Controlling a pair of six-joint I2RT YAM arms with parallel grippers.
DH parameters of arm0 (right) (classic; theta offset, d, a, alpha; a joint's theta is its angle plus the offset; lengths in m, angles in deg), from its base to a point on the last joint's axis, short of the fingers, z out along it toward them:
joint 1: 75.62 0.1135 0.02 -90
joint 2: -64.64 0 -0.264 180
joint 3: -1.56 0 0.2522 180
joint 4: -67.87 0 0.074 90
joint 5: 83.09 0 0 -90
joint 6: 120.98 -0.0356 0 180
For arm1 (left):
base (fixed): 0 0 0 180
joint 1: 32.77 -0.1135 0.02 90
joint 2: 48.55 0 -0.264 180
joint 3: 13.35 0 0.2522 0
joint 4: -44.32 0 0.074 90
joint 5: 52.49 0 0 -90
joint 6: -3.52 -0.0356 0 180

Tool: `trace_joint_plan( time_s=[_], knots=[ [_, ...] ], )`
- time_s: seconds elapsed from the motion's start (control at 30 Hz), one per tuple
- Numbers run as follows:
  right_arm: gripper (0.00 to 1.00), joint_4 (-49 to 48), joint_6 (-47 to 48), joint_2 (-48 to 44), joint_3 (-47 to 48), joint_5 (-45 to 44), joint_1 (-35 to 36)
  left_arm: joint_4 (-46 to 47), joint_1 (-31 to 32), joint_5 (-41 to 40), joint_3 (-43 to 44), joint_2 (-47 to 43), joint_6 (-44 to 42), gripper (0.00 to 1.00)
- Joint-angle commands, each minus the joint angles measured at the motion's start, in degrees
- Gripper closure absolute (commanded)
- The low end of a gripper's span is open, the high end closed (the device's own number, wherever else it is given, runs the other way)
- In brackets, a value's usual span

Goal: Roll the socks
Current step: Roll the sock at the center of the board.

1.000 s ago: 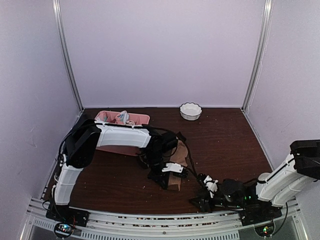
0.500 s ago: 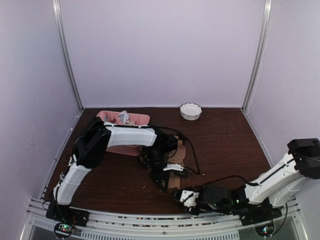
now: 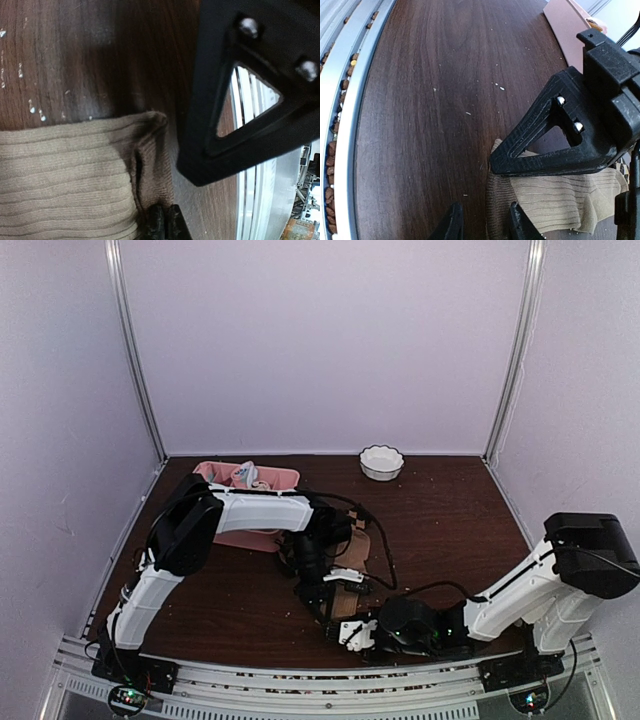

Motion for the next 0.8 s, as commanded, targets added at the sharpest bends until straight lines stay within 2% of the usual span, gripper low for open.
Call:
trace_joint_plan(
  time_s=[0.0,0.27,0.6,0.7,0.77],
  knots=[
    [0.71,1.7,0.45,2.06,1.11,2.47,-1.57,-1.47,-0.83,0.64,1.47,1.23,-1.35,1.0],
    [0.81,4.33,-5.16,3.9,1.25,1.9,-3.21,-3.85,-1.53,1.96,3.1,1.87,-2.64,1.0],
    [0.81,8.78,-5.53,4.95,3.47,1.24,-3.46,-6.42,-1.62,2.6,4.2,3.37,-4.53,1.0],
    [0.89,13.3,-7.39,5.92,5.58,3.7,-4.01,-5.22,-2.09,2.45,4.08,2.57,-3.7,1.0],
    [0.95,13.91,-9.28,6.08,5.61,5.31,-4.18,-3.0,-2.79,2.15,3.19,0.81,-2.74,0.93]
  ],
)
